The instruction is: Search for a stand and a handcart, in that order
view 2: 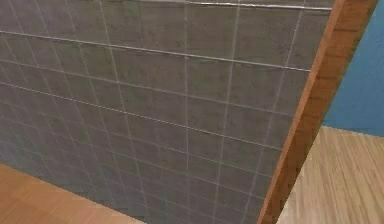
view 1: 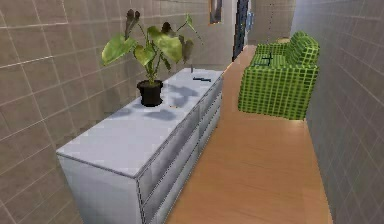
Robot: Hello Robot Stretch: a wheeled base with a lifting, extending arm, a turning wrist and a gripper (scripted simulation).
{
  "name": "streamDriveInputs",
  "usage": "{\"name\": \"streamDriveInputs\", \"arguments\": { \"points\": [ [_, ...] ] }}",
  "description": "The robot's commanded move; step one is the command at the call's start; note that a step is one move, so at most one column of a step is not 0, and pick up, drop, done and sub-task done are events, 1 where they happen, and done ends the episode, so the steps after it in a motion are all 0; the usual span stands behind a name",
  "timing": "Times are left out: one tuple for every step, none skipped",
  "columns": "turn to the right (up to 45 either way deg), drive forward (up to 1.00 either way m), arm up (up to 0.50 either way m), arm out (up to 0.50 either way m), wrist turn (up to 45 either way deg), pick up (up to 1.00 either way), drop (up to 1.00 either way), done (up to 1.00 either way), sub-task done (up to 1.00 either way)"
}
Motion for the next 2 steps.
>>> {"name": "streamDriveInputs", "arguments": {
  "points": [
    [0.0,0.00,0.00,0.00,0.0,0.00,0.00,0.00,1.00],
    [-45.0,0.00,0.00,0.00,0.0,0.00,0.00,0.00,0.00]
  ]
}}
